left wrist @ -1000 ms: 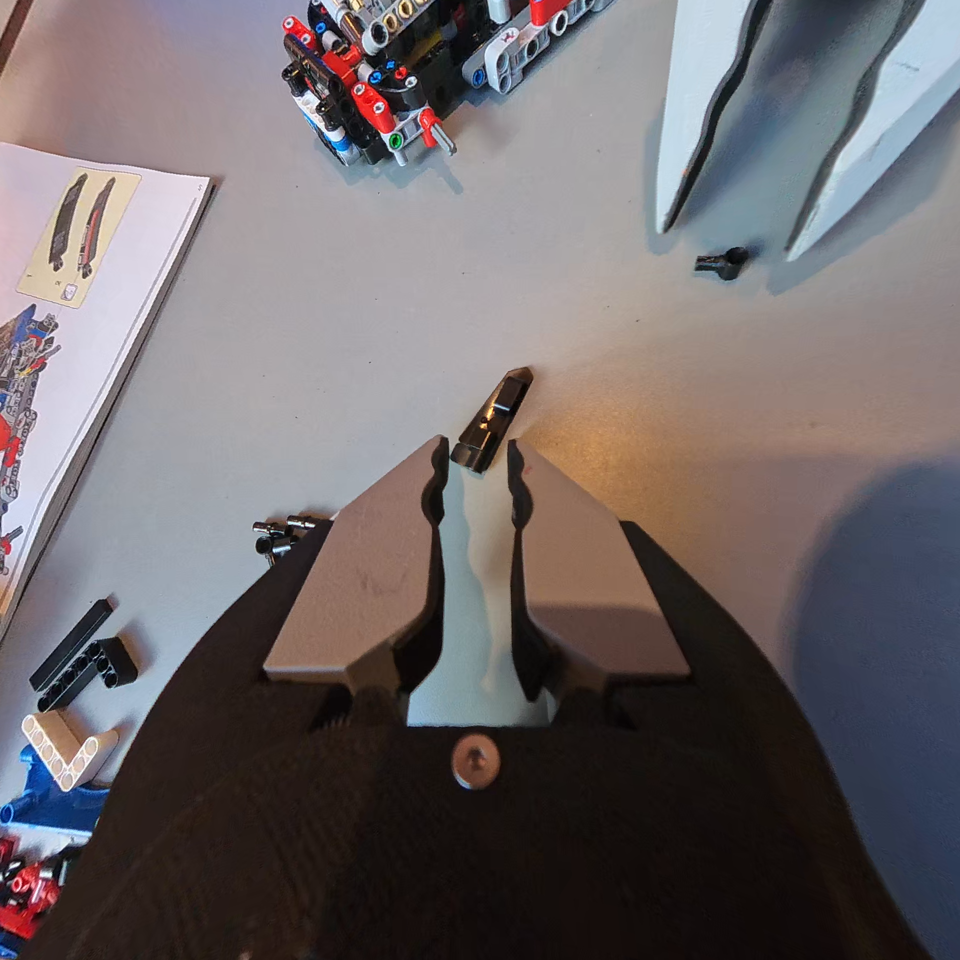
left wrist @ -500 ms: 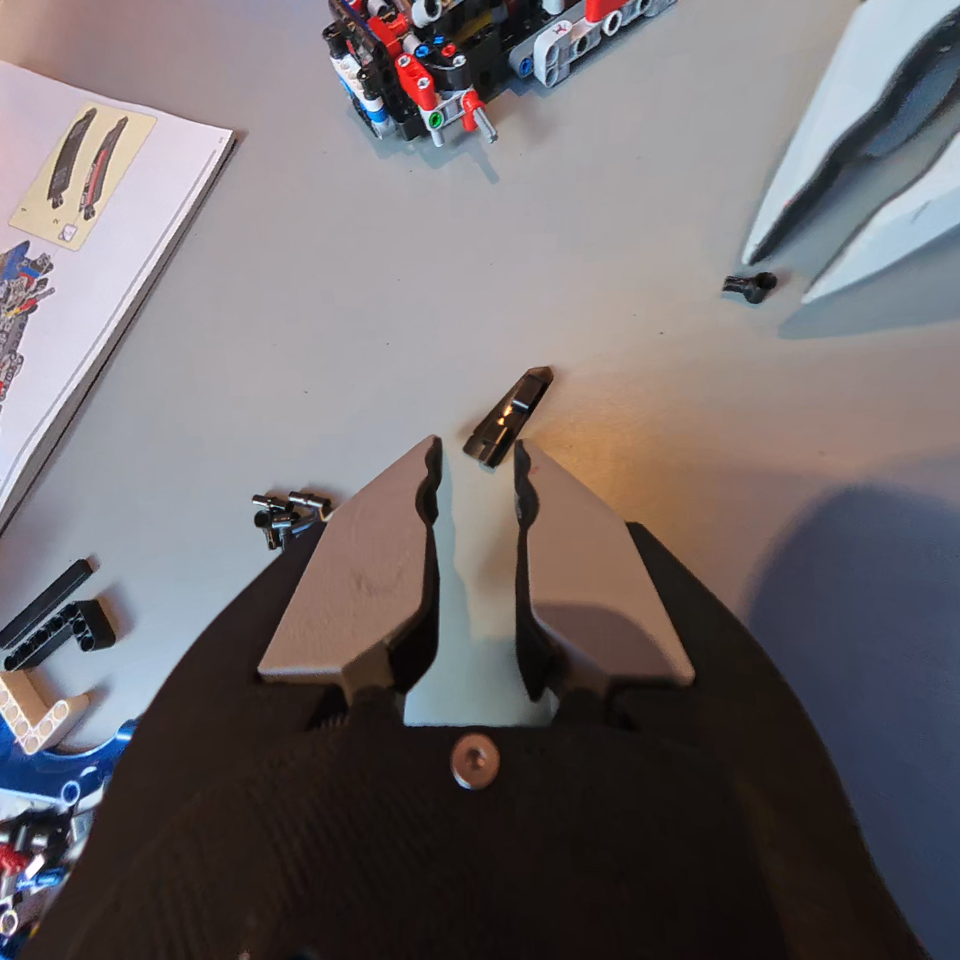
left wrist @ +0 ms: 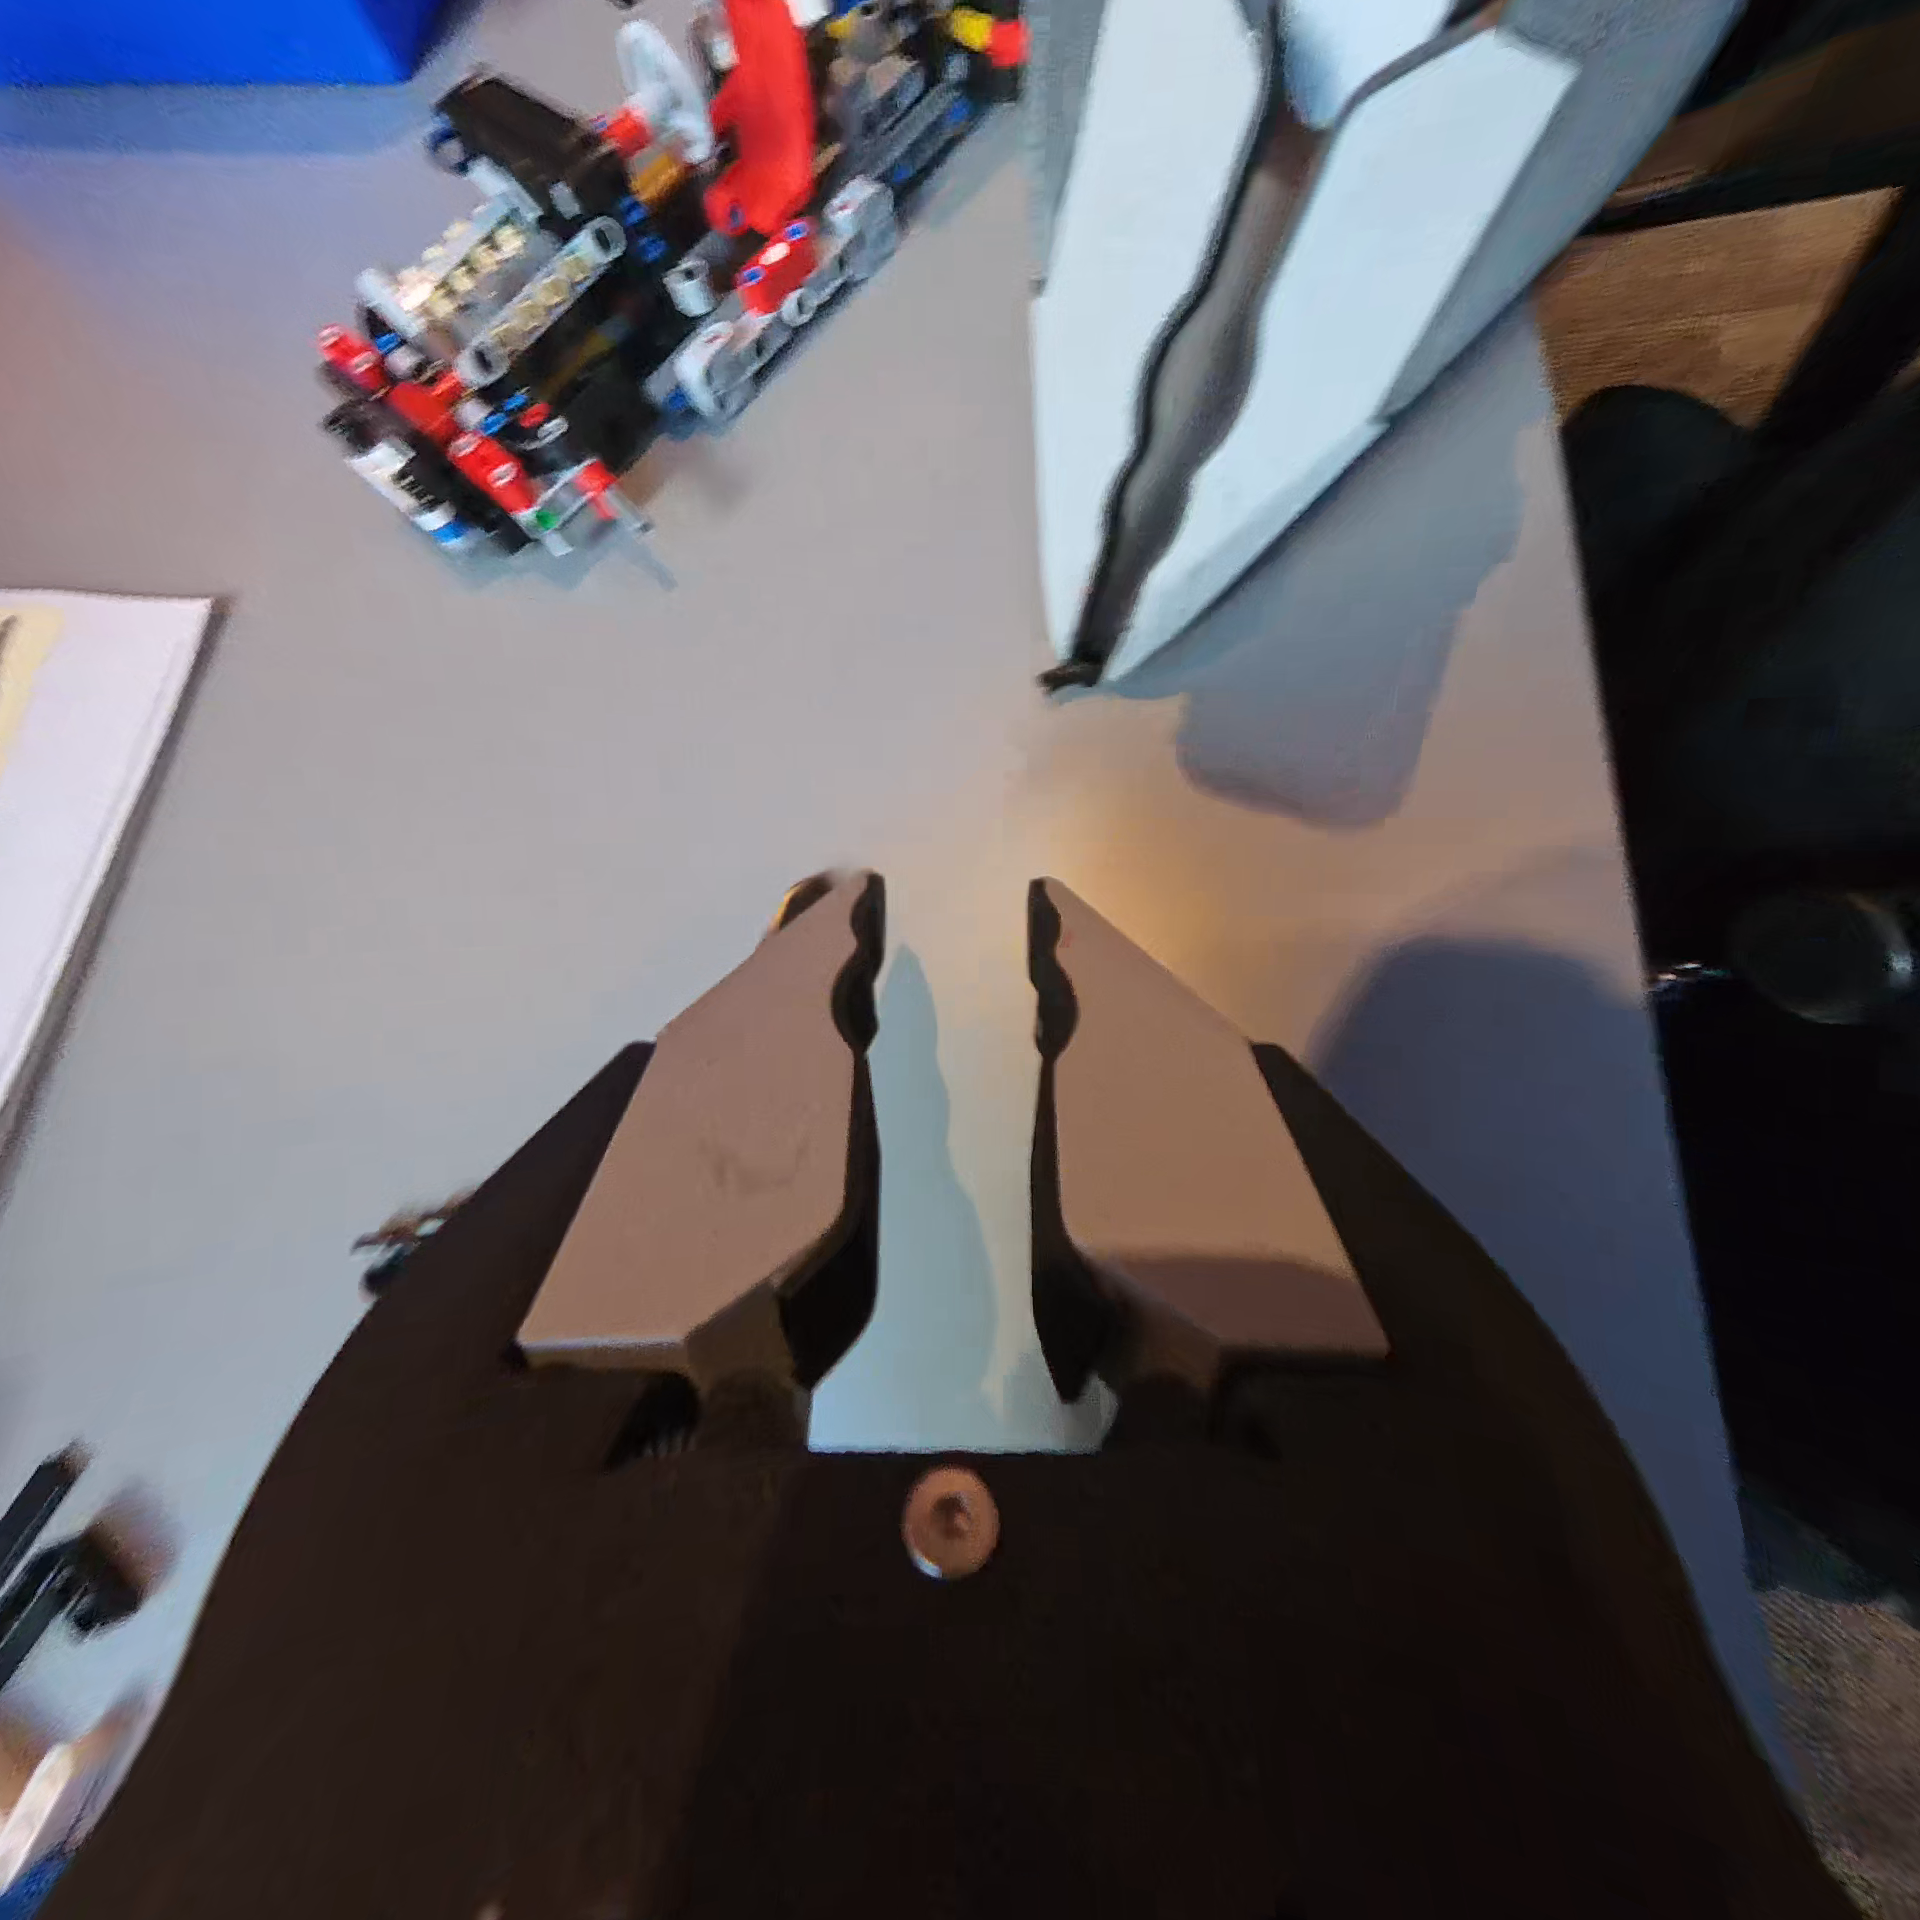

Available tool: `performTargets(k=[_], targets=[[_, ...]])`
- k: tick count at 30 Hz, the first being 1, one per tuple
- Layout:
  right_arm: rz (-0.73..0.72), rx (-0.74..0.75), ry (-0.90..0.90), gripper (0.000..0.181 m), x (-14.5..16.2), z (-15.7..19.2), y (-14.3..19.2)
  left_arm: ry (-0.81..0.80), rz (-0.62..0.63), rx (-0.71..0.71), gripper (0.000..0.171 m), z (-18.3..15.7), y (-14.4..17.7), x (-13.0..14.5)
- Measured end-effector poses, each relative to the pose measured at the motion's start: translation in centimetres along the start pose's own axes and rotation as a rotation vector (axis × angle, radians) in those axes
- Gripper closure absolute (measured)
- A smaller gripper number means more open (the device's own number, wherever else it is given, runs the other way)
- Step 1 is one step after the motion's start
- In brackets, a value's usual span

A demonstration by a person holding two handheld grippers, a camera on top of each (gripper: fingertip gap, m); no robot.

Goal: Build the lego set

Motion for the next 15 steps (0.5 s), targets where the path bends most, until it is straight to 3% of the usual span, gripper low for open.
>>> performTargets(k=[4, 8, 15], targets=[[0.050, 0.130, 0.424, 0.178, 0.2, -0.2, 0.0, -0.030, 0.002, 0.127, 0.156, -1.2, -1.6, -0.8], [0.021, 0.201, 0.769, 0.177, 0.4, 0.1, -0.1, -0.086, 0.028, 0.165, 0.153, -1.6, -2.9, -1.0], [0.060, 0.104, 1.012, 0.181, 0.4, 0.4, 0.1, -0.077, 0.037, 0.186, 0.151, -2.1, -3.5, -1.0]])
Point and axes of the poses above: each gripper's, where its closed fingertips meet, y back along the fingers, x out of its underside, z = x × y across the jaws, the point moved 3 cm from there along y, back along the fingers, and after that the axes turned 14 degrees about x, right-handed, at the moved point
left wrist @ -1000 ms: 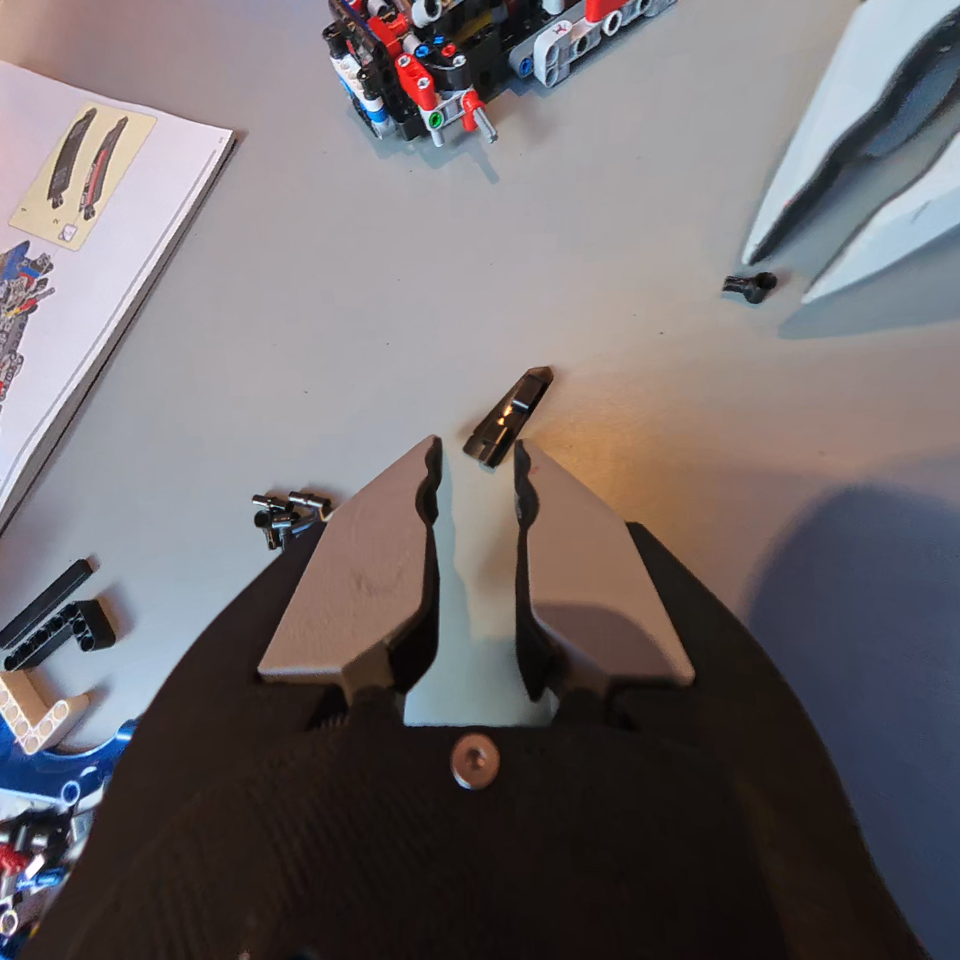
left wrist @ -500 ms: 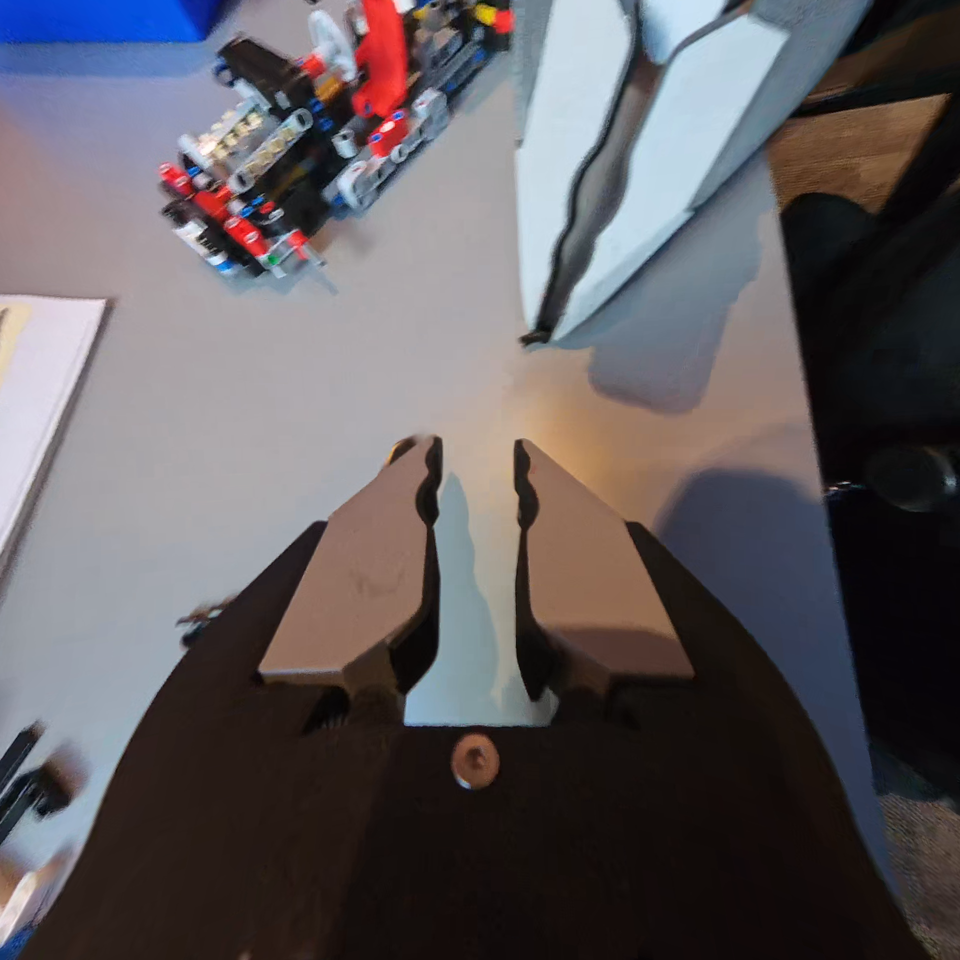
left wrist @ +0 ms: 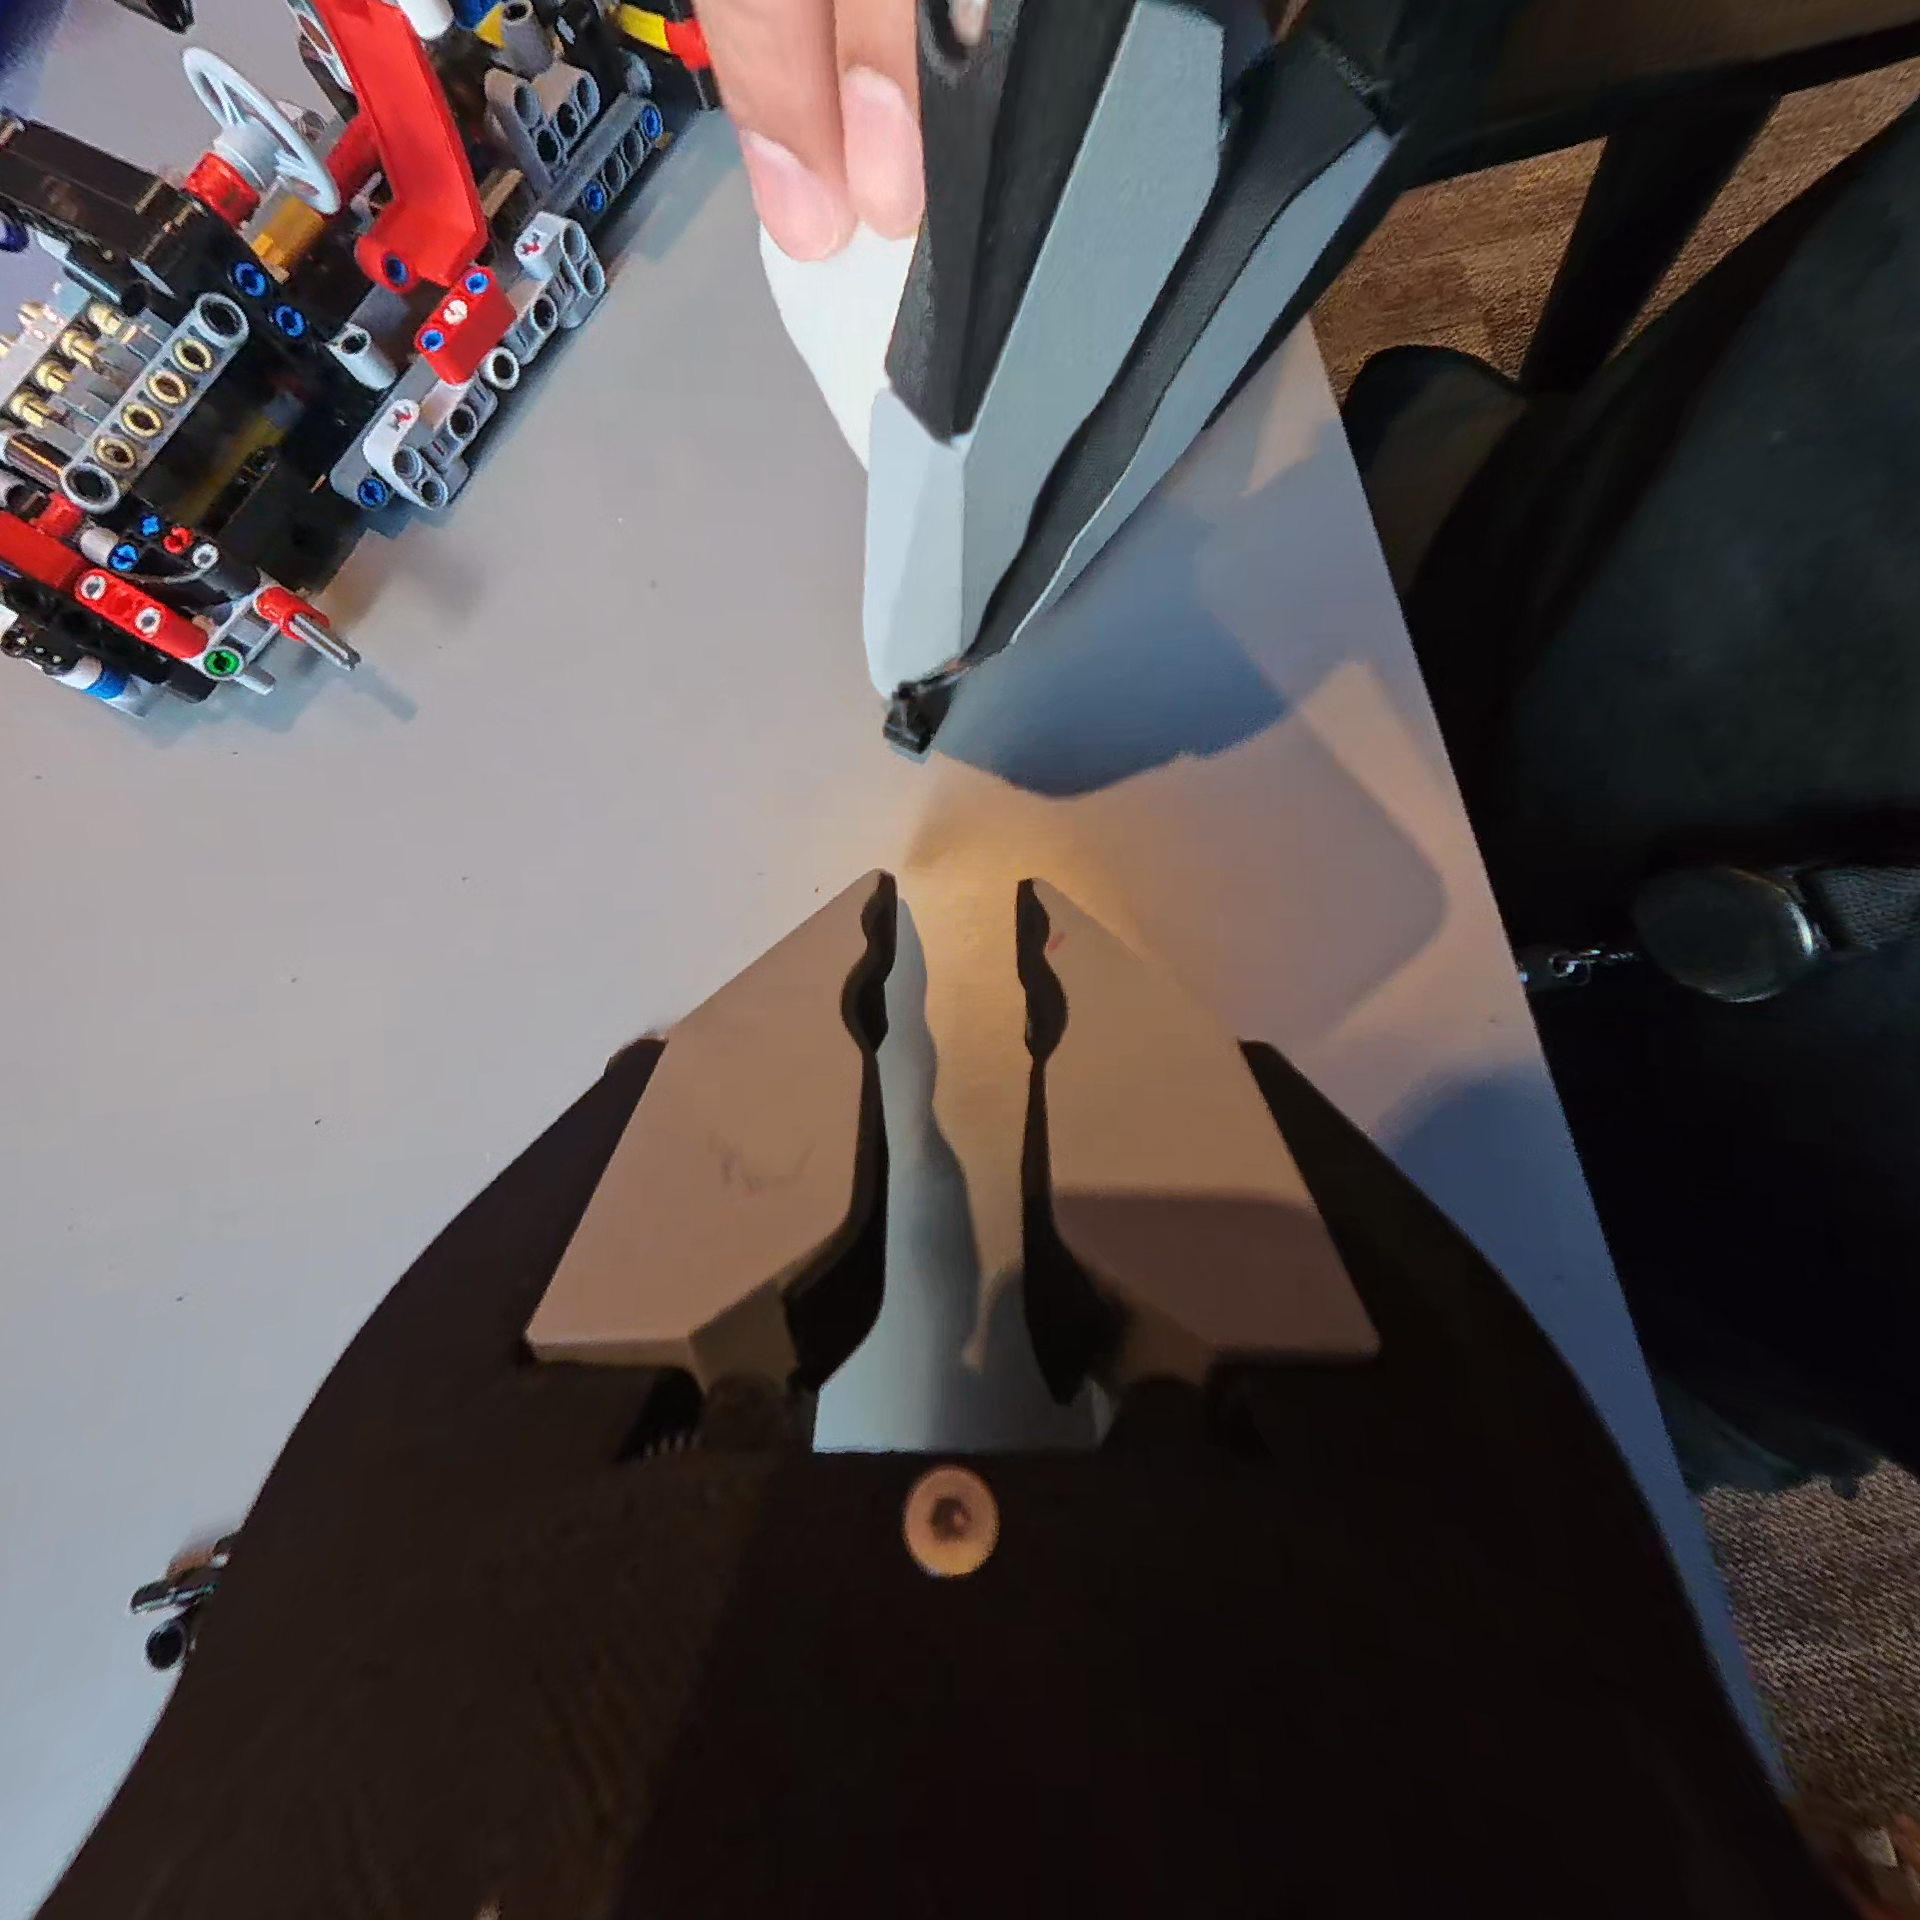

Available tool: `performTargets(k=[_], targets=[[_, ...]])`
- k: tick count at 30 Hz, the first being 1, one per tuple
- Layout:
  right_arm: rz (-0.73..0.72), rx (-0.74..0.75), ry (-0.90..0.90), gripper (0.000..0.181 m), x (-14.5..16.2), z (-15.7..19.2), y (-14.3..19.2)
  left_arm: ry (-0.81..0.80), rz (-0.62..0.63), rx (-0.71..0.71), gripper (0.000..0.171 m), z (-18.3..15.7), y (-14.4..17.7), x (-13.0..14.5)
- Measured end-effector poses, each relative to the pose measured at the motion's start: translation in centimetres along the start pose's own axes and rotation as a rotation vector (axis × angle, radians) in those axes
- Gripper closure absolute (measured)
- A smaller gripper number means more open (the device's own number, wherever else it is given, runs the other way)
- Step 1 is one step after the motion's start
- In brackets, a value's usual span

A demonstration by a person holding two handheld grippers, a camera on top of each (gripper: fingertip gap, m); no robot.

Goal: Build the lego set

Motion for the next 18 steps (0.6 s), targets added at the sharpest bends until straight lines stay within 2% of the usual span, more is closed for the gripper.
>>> performTargets(k=[3, 6, 13, 15, 18], targets=[[0.000, -0.067, 0.019, 0.175, -0.1, -0.1, 0.1, 0.018, -0.027, -0.009, 0.153, 0.2, -0.1, -0.5], [-0.030, -0.110, -0.047, 0.174, -0.3, -0.1, 0.4, 0.051, -0.021, -0.035, 0.154, 0.7, -0.3, -0.6], [-0.094, -0.131, -0.389, 0.168, 0.8, -0.5, 0.7, 0.033, 0.003, -0.070, 0.154, 0.8, -1.2, -0.9], [-0.106, -0.126, -0.486, 0.168, 0.8, -1.0, 0.8, 0.048, 0.023, -0.073, 0.153, 0.9, -0.7, -0.5], [-0.123, -0.176, -0.741, 0.166, 0.9, -1.4, 0.6, 0.033, 0.038, -0.190, 0.154, 2.1, 1.9, 0.2]])
Point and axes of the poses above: each gripper's, where its closed fingertips meet, y back along the fingers, x out of its underside, z = x × y across the jaws, the point moved 3 cm from there along y, back along the fingers, and after that the axes turned 14 degrees about x, right-handed, at the moved point
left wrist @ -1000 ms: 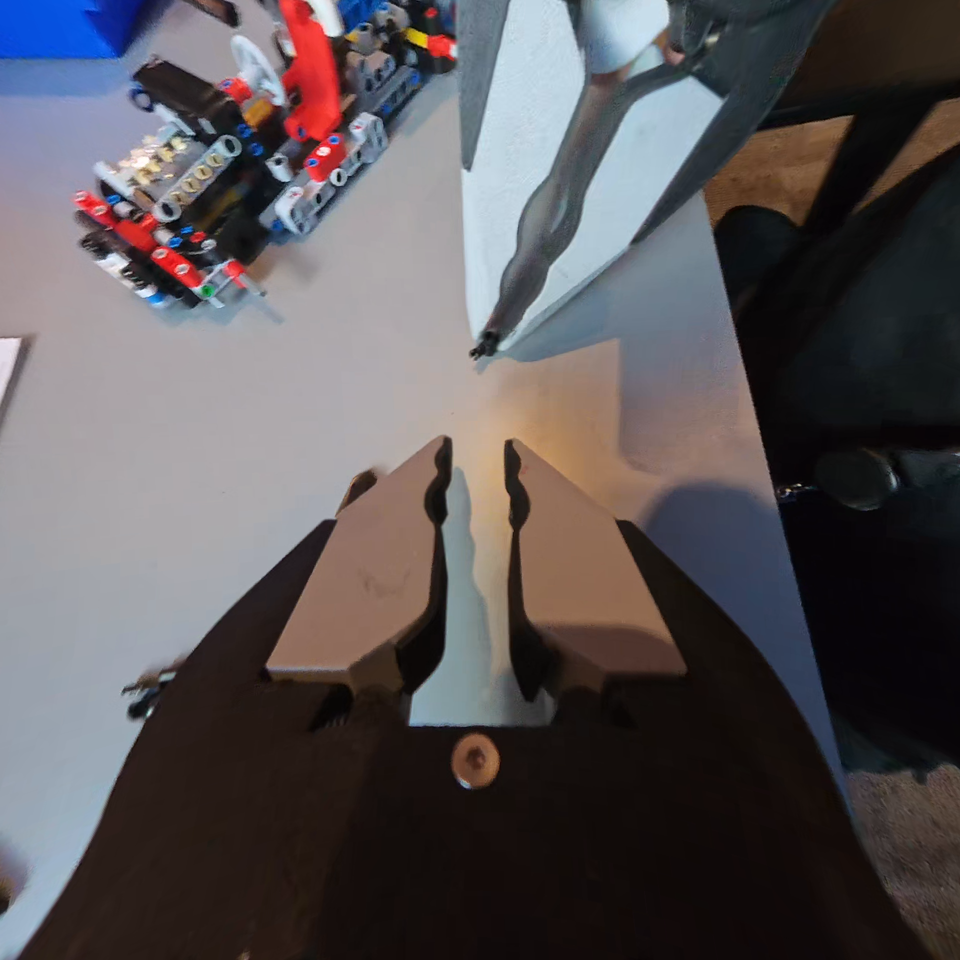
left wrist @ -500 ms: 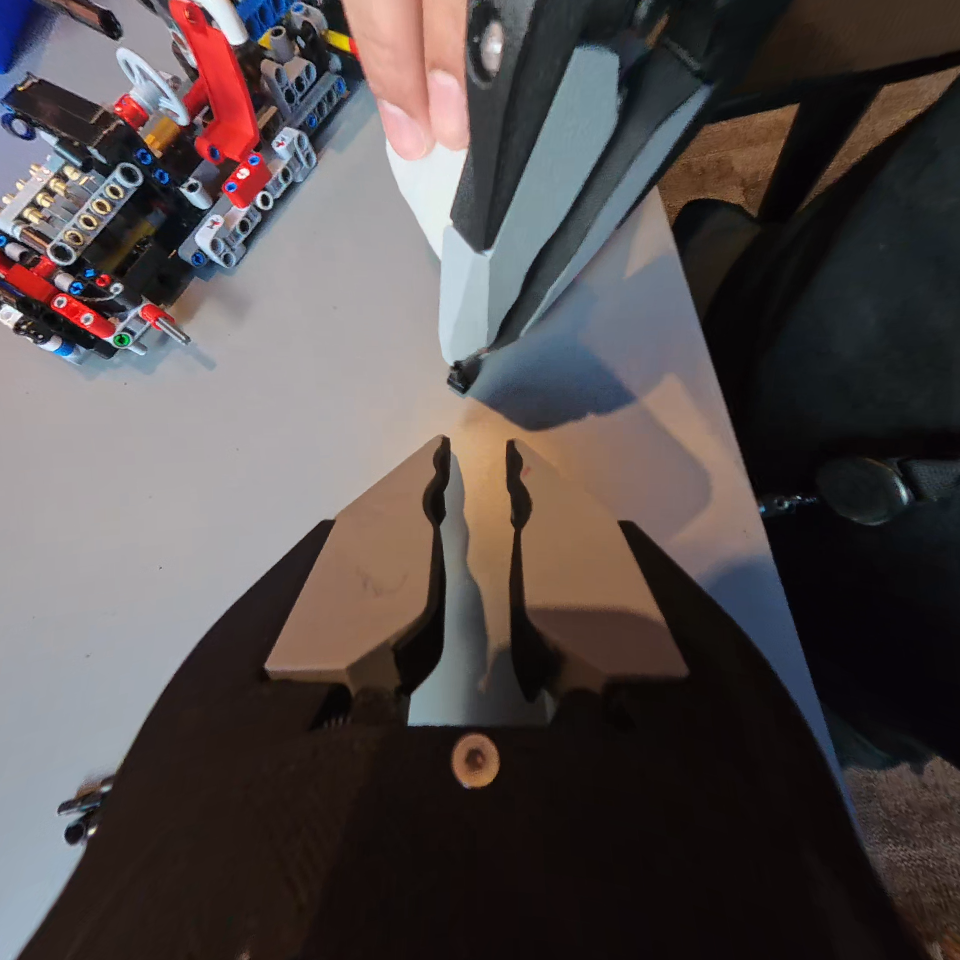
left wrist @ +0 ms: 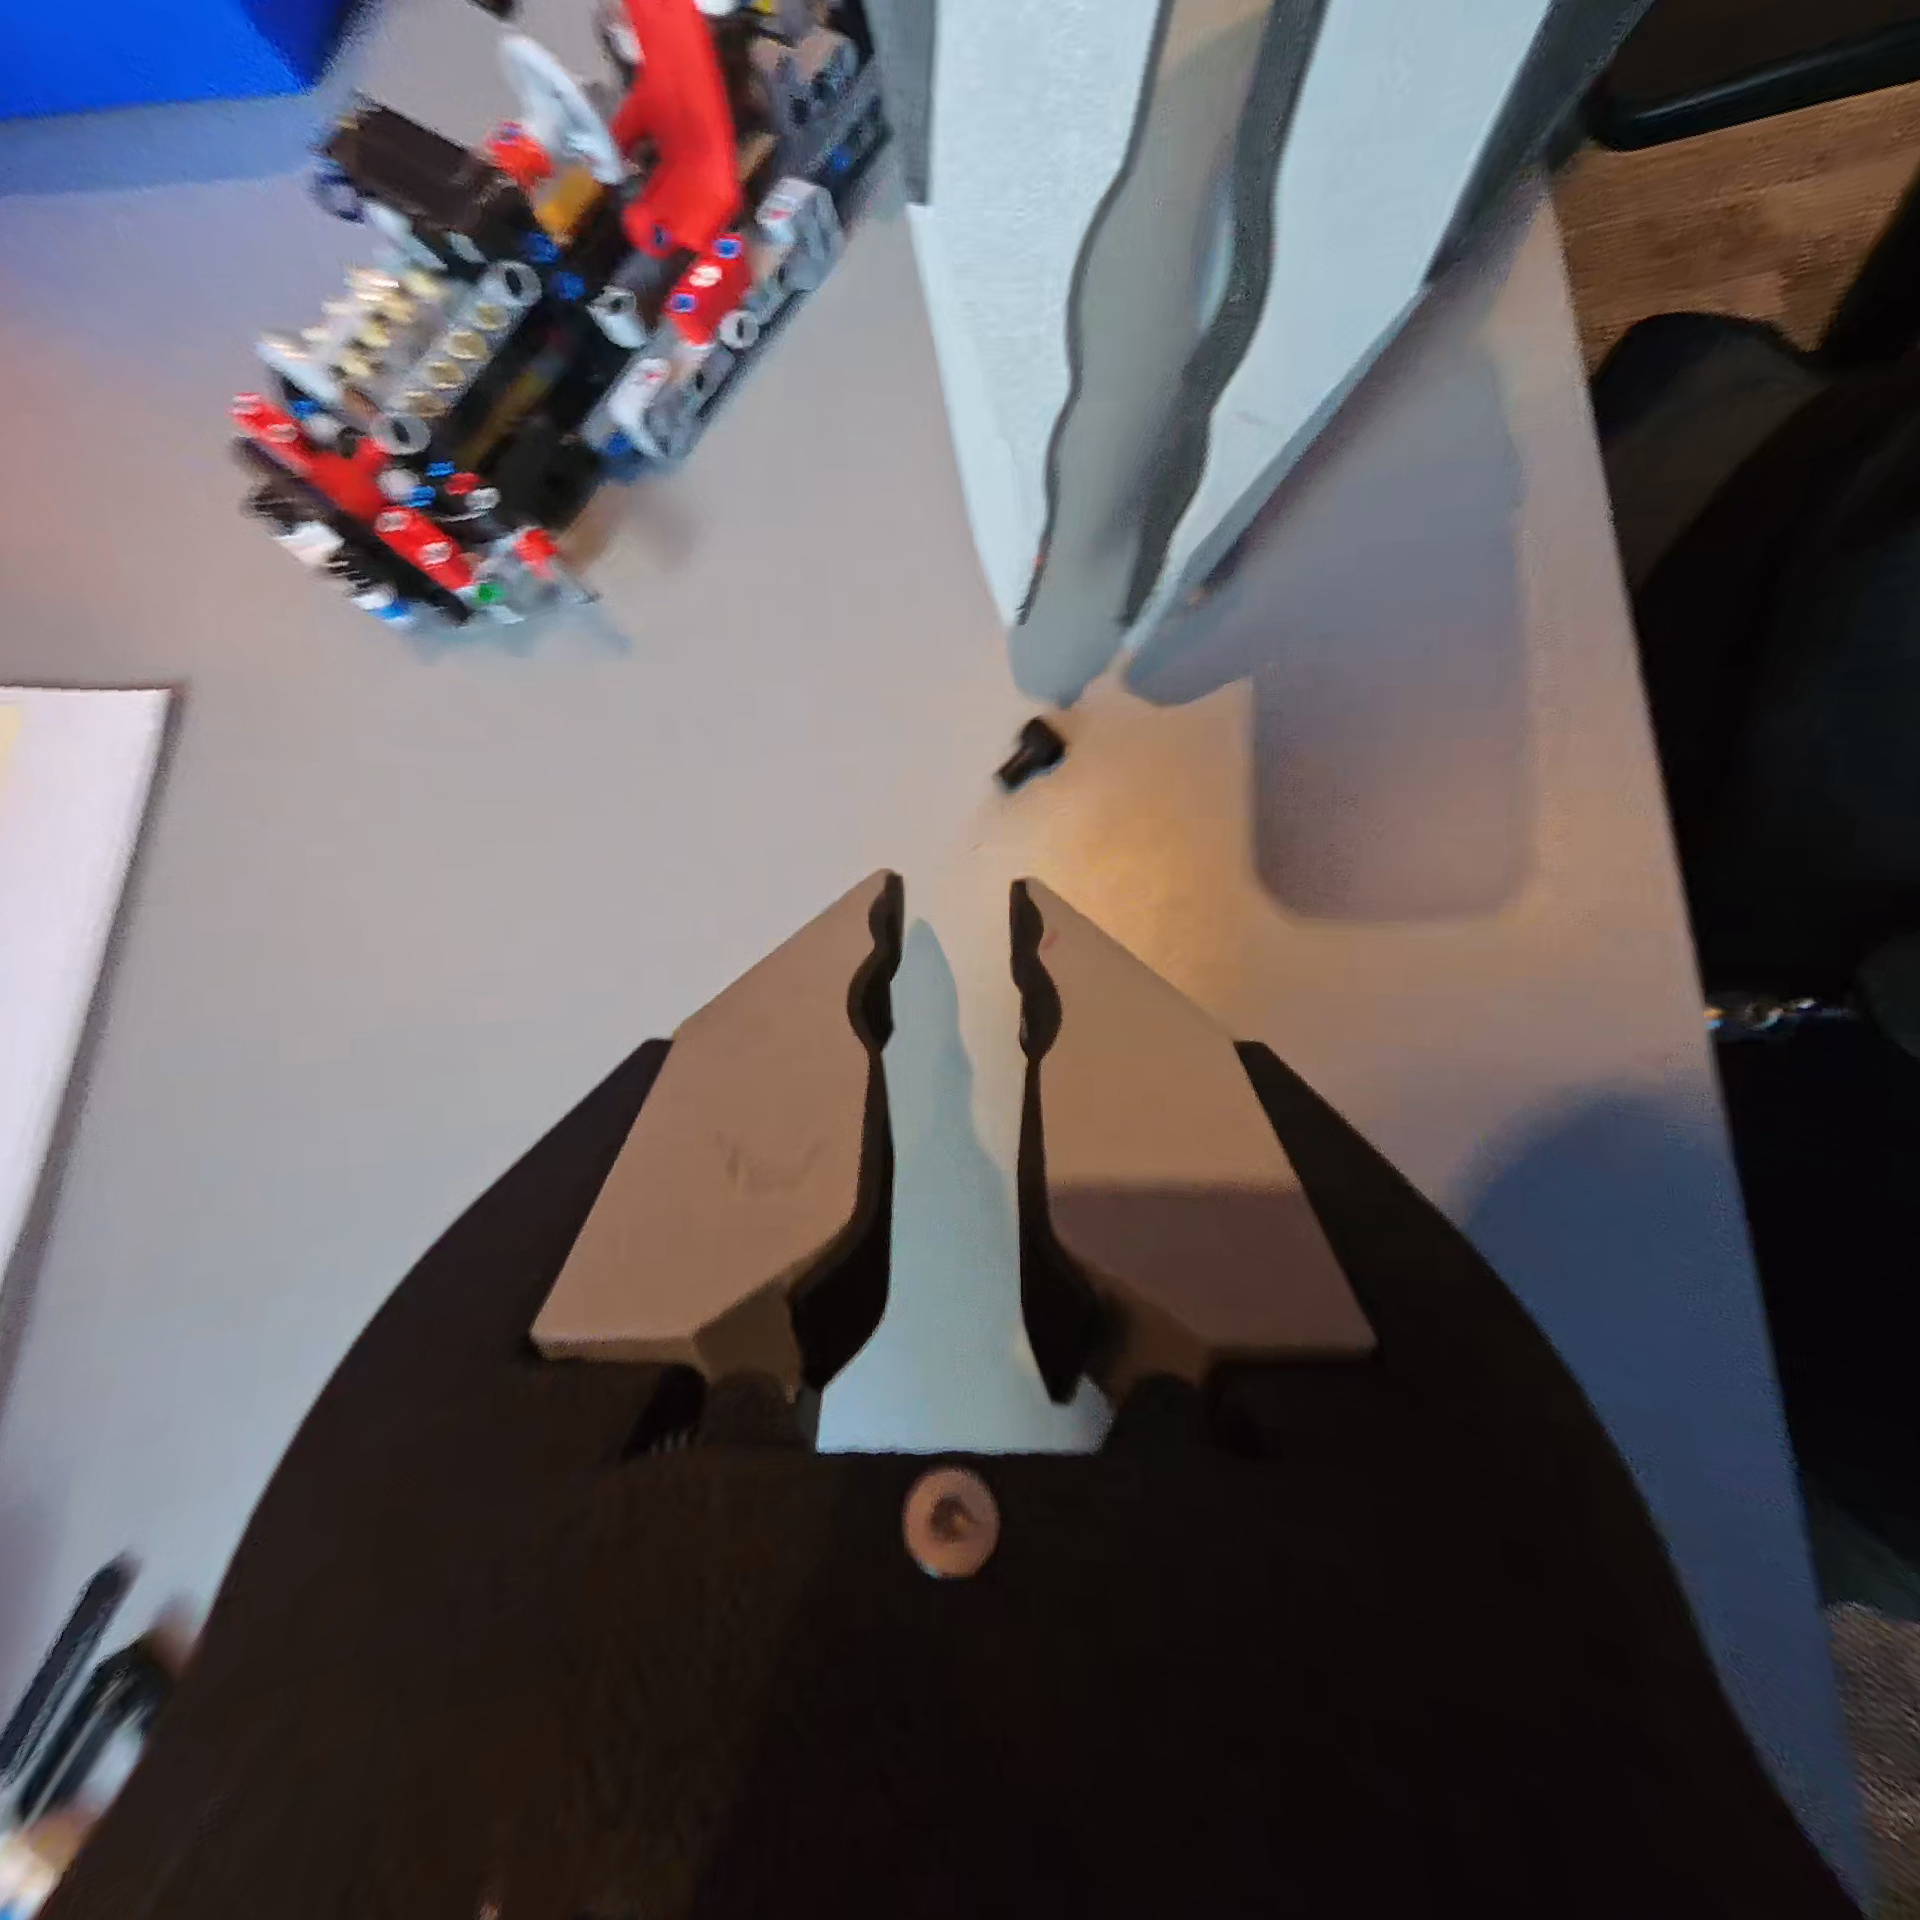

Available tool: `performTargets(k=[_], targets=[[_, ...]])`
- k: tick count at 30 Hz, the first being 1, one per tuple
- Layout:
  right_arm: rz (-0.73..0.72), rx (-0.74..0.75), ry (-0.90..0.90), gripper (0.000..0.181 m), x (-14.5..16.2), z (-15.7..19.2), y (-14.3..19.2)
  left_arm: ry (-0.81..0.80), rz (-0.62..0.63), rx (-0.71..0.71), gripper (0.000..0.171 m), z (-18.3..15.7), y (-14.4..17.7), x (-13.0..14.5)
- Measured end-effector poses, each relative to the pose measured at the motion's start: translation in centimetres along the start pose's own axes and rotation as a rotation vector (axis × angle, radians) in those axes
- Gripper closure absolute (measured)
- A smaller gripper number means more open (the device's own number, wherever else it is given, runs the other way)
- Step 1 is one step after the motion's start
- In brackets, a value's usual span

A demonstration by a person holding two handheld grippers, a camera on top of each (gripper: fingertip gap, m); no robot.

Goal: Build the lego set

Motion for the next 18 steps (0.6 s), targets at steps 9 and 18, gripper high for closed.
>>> performTargets(k=[9, 18], targets=[[-0.073, -0.042, -0.296, 0.163, -0.2, 0.3, -2.0, 0.080, 0.036, 0.003, 0.133, 3.6, 2.7, 3.7], [-0.111, 0.009, -0.398, 0.175, -0.6, 0.3, -2.5, 0.155, 0.031, 0.056, 0.150, 2.0, 1.9, 4.1]])
Point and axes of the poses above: each gripper's, where its closed fingertips meet, y back along the fingers, x out of its underside, z = x × y across the jaws, the point moved 3 cm from there along y, back along the fingers, and after that the axes turned 14 degrees about x, right-handed, at the moved point
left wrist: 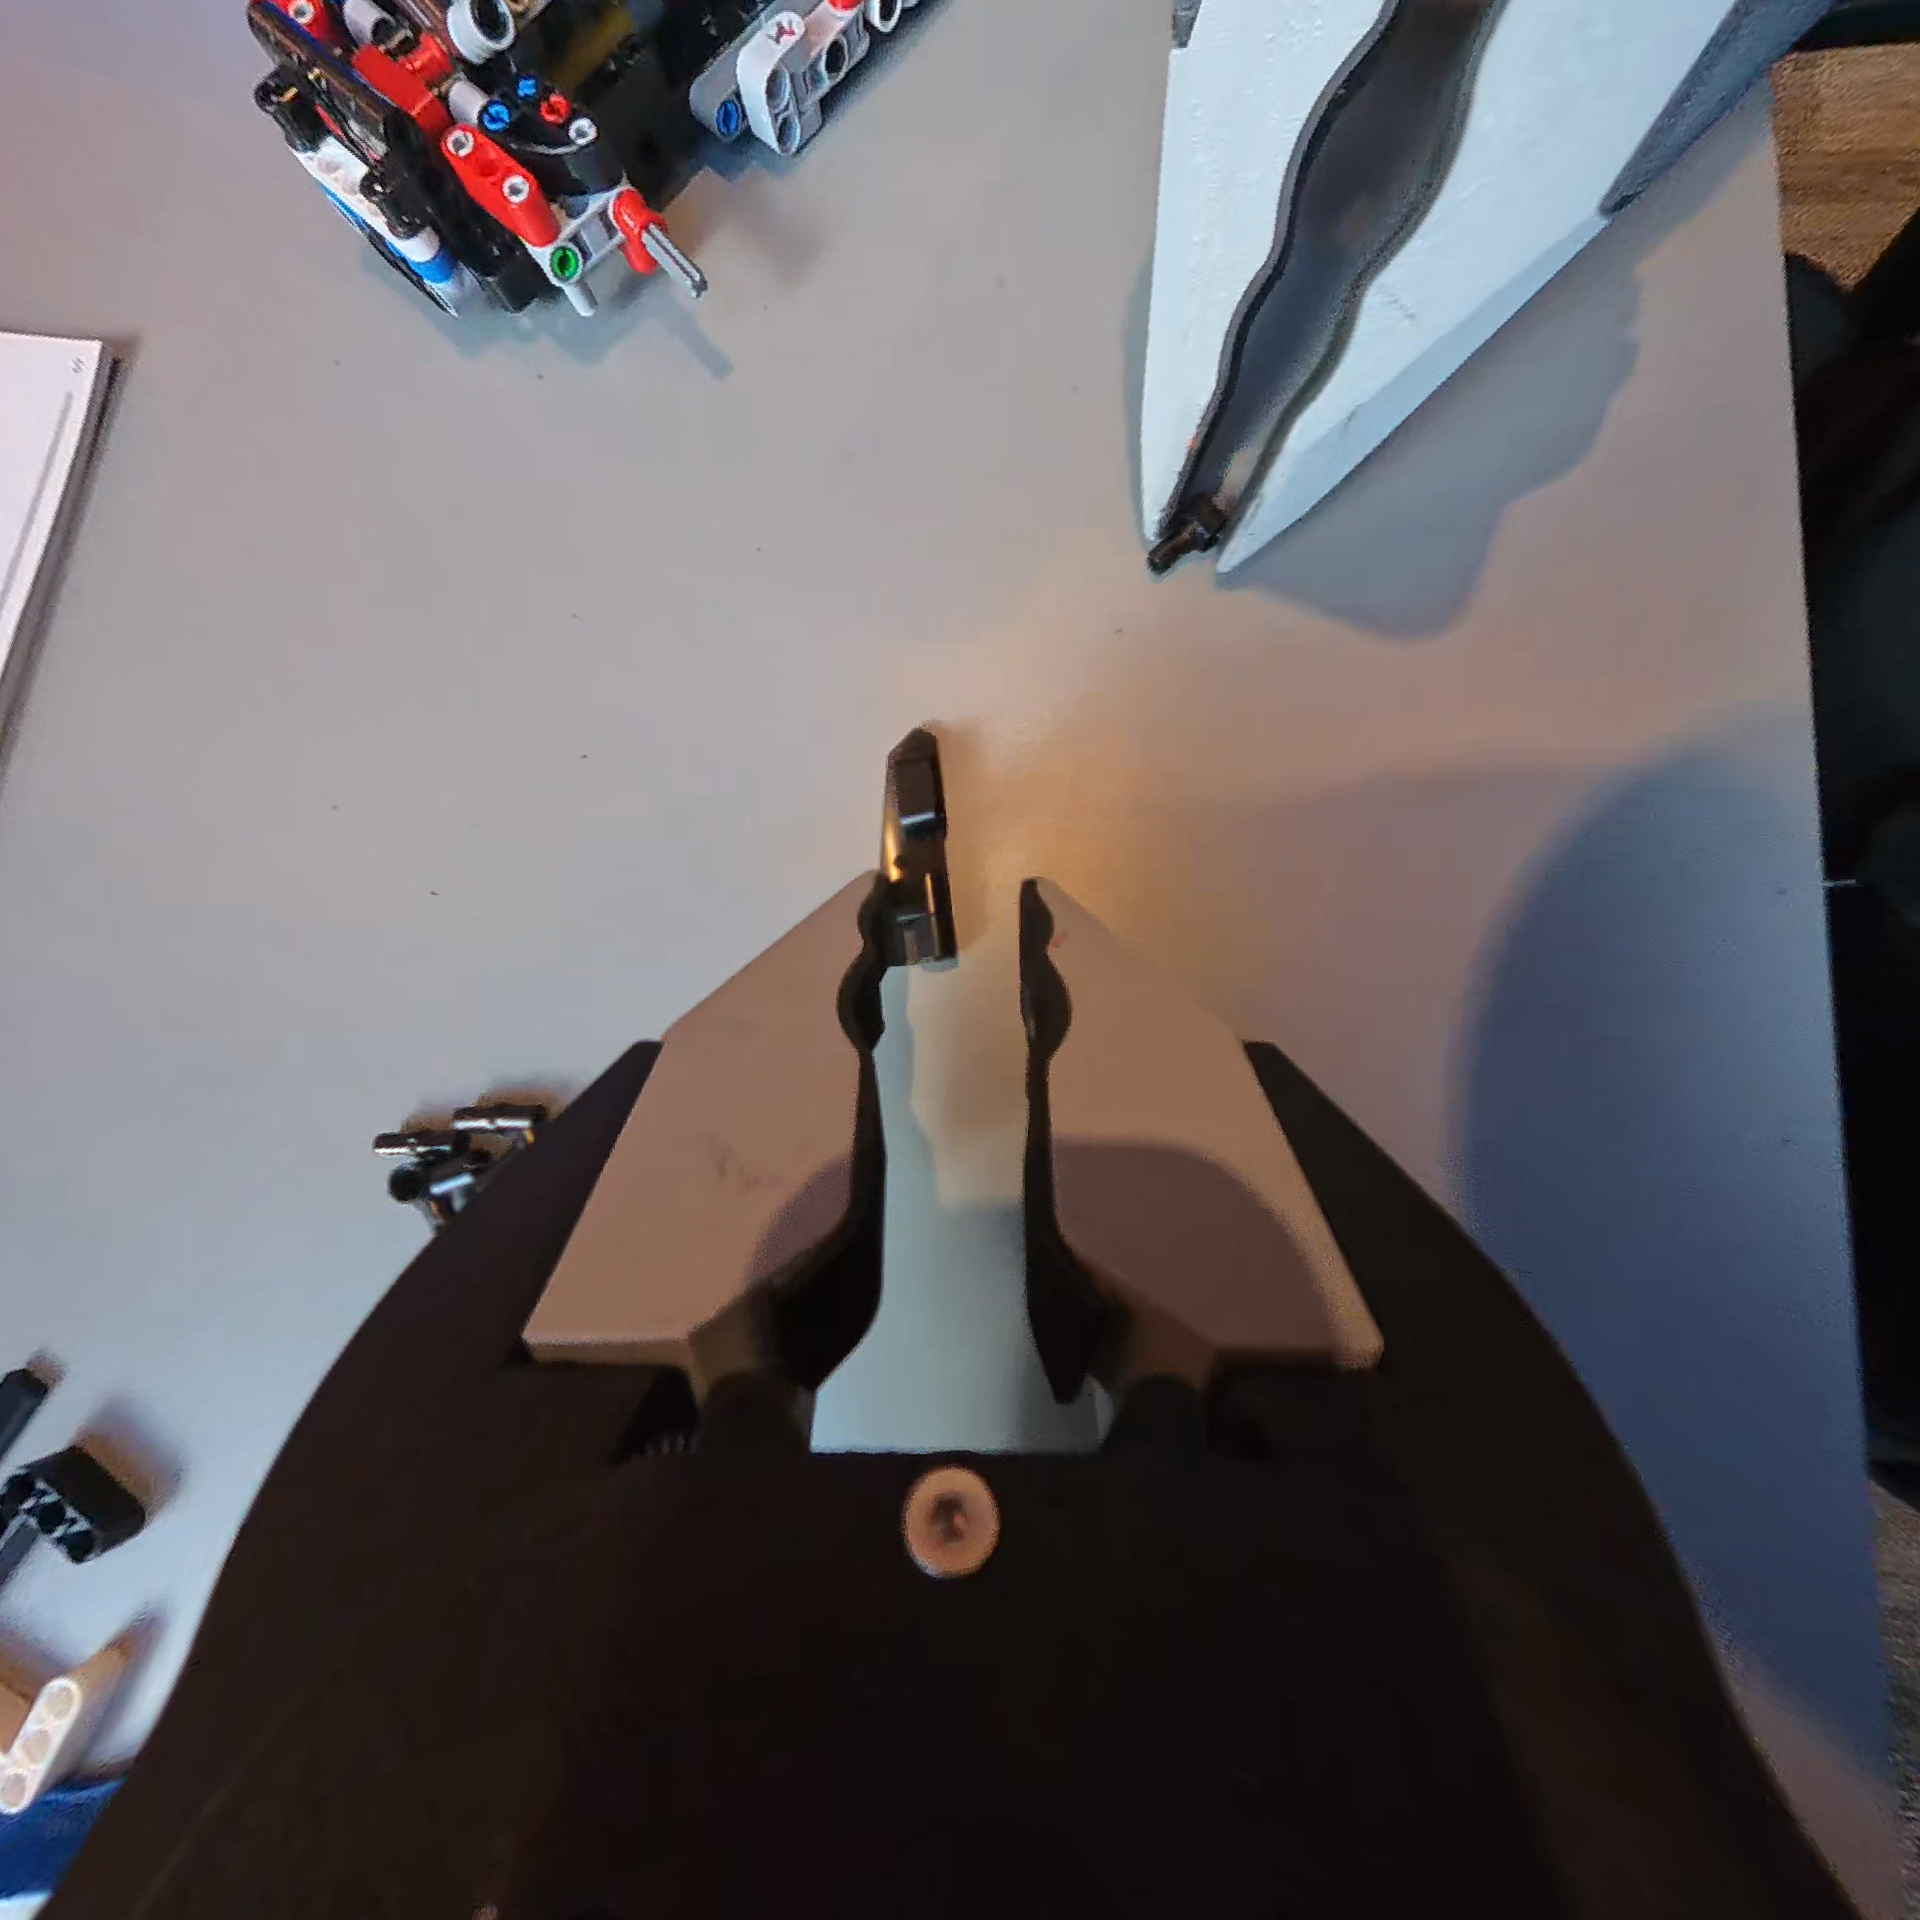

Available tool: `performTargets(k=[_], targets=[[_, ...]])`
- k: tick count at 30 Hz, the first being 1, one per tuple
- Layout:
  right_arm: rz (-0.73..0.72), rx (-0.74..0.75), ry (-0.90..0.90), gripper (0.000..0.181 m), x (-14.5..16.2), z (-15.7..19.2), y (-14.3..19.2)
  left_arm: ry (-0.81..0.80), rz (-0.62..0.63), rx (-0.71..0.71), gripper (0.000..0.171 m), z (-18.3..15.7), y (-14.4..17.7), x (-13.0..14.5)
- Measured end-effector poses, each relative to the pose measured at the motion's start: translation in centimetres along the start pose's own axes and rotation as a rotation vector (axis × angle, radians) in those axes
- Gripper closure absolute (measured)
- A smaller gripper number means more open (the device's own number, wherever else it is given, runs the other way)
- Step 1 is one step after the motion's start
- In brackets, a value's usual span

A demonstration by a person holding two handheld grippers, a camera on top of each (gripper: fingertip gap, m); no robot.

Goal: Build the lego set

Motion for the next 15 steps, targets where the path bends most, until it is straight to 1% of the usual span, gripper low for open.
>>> performTargets(k=[6, 11, 15], targets=[[-0.004, 0.002, -0.008, 0.175, 0.0, -0.2, 0.0, 0.029, -0.023, -0.010, 0.146, -0.6, -0.1, 0.0], [-0.009, 0.036, 0.002, 0.175, -0.2, -1.1, -0.2, 0.025, -0.032, -0.049, 0.142, -0.1, 0.4, 0.1], [-0.034, 0.028, -0.031, 0.176, -0.9, -2.0, -0.4, 0.013, -0.105, -0.063, 0.141, -0.1, 1.5, -0.6]])
Point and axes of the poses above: each gripper's, where its closed fingertips meet, y back along the fingers, x out of its underside, z = x × y across the jaws, the point moved 3 cm from there along y, back along the fingers, and after that the axes turned 14 degrees about x, right-handed, at the moved point
